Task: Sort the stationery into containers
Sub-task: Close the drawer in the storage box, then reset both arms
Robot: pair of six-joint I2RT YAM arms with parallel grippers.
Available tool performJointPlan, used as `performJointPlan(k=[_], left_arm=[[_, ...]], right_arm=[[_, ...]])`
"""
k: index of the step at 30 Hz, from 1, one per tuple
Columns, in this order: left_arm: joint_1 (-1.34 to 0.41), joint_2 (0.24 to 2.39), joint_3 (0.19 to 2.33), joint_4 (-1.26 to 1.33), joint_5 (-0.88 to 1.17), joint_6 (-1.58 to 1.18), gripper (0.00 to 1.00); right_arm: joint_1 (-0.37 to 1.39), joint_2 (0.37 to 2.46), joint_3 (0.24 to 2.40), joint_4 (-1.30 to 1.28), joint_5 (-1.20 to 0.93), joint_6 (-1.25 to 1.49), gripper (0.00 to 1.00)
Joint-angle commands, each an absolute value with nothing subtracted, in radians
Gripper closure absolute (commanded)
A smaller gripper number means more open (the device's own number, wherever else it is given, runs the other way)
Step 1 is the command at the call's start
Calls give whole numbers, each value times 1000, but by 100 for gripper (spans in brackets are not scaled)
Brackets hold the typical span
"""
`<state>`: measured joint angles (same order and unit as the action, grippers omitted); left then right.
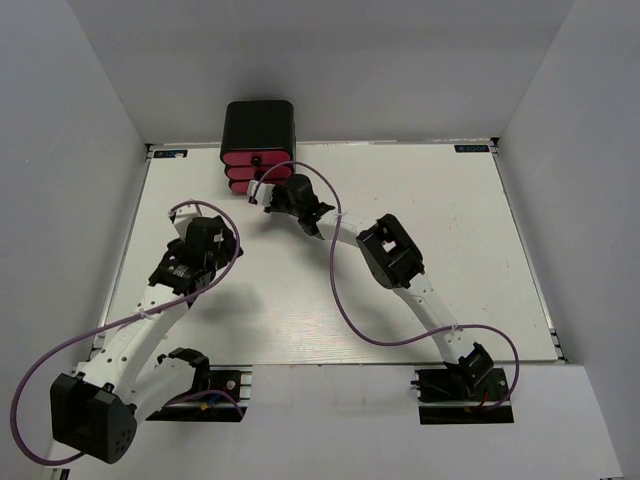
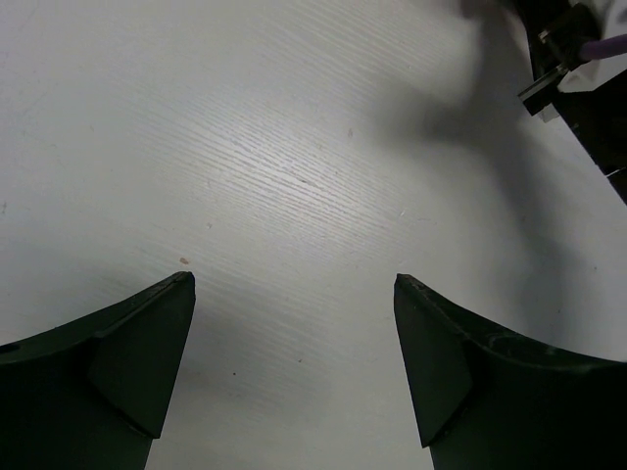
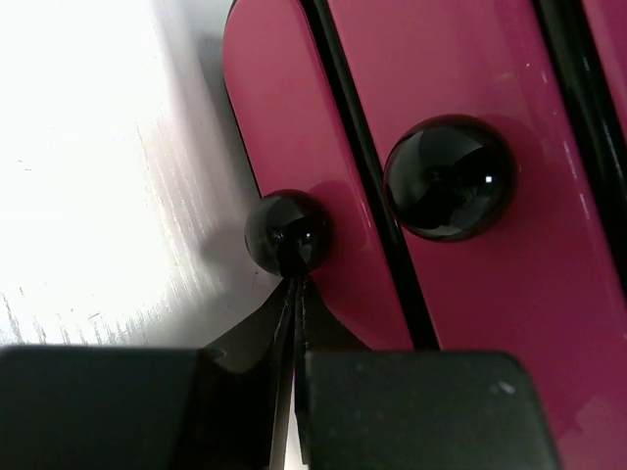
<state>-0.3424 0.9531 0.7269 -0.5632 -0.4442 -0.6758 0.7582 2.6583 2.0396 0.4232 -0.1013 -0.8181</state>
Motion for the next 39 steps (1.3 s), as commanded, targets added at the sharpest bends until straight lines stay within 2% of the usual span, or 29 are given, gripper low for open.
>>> performJointPlan(k=[1, 16, 18, 20, 26, 30, 31, 32, 34, 36, 37, 39], left_arm=[[-341, 957, 778, -551, -466, -660, 8], [-341, 966, 798, -590, -466, -669, 8], [-341, 966, 798, -591, -466, -687, 8], [-341, 957, 798, -591, -456, -698, 8], [-341, 920, 769, -546, -416, -698, 5], [-341, 879, 749, -517, -407, -698, 1], [-341, 870, 749, -505, -397, -698, 1], [-341, 861, 738, -505, -397, -689, 0], [-341, 835, 729, -493, -385, -689, 0], [-341, 815, 709, -482, -374, -689, 0], [-341, 802, 709, -482, -374, -689, 0], [-341, 792, 709, -482, -354, -689, 0]], right_arm=[[753, 2660, 2052, 512, -80, -831, 96], [747, 2640, 1987, 544, -71, -867, 96], [747, 2579, 1918, 554, -126, -868, 97], [744, 2471, 1748, 607, -216, -877, 97], [752, 2219, 1310, 722, -259, -821, 96], [732, 2019, 1221, 606, -189, -714, 81], [732, 1970, 1220, 565, -183, -643, 71], [713, 1948, 1224, 434, -178, -615, 66], [701, 1883, 1258, 341, -150, -521, 53], [692, 1824, 1282, 177, -66, -480, 46], [686, 1812, 1284, 119, -31, -425, 39], [670, 1767, 1258, 75, 47, -378, 38]])
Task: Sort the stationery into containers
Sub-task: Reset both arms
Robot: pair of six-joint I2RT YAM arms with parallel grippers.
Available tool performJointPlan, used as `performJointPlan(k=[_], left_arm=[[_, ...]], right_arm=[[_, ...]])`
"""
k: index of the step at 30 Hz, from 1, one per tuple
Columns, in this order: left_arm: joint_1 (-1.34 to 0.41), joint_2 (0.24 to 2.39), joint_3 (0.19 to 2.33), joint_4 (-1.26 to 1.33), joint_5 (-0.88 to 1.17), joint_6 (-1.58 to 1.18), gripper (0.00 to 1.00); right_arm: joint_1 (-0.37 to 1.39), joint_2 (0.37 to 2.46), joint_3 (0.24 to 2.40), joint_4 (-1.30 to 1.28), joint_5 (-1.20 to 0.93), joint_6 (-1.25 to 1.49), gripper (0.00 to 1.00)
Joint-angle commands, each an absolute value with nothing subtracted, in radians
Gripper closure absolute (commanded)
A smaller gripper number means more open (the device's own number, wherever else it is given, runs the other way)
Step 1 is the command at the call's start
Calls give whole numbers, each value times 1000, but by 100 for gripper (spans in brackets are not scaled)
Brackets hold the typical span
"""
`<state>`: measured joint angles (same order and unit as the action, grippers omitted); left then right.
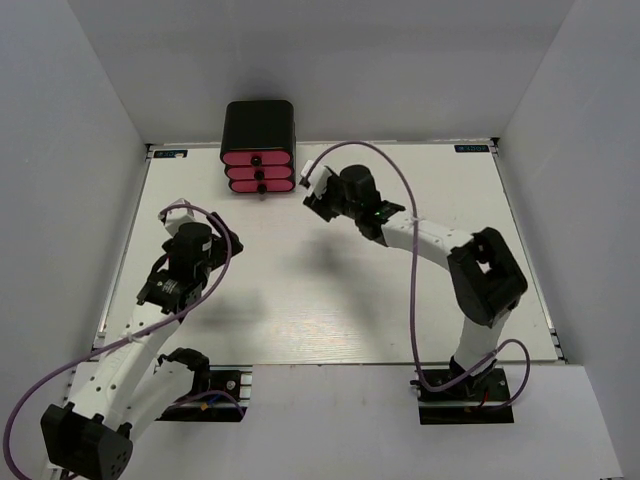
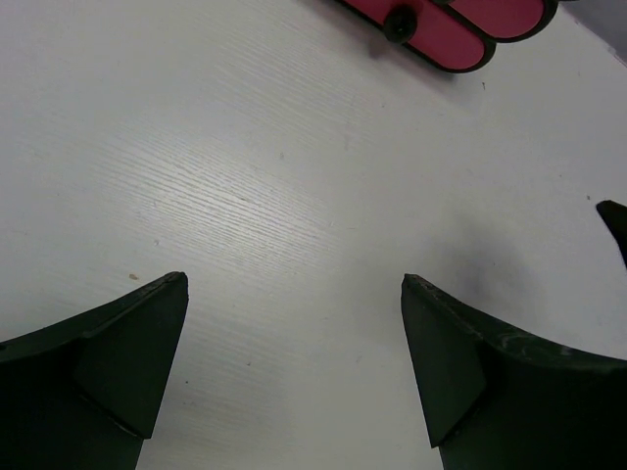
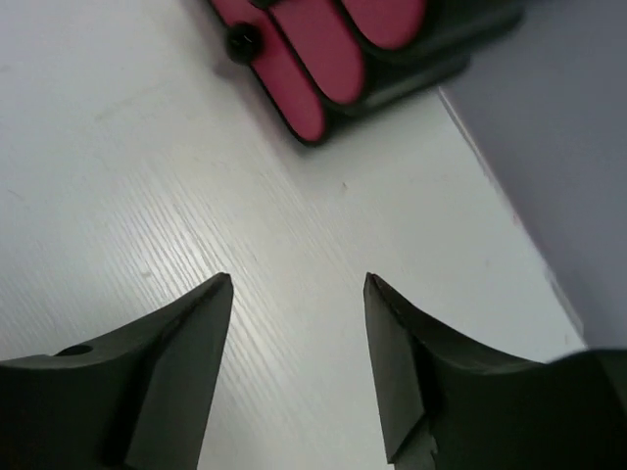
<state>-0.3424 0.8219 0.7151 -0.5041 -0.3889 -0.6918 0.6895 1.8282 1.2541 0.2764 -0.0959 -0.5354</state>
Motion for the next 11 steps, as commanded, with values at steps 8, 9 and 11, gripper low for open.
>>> performJointPlan(k=[8, 9, 11], left_arm=[[-350, 698, 700, -514, -345, -667, 0], [-350, 689, 699, -514, -345, -657, 0], [-350, 675, 699, -523, -336, -657, 0]], right_arm=[[653, 1487, 1059, 113, 133, -322, 18], [655, 1474, 1039, 123, 136, -316, 18], [653, 1414, 1009, 130, 126, -307, 18]])
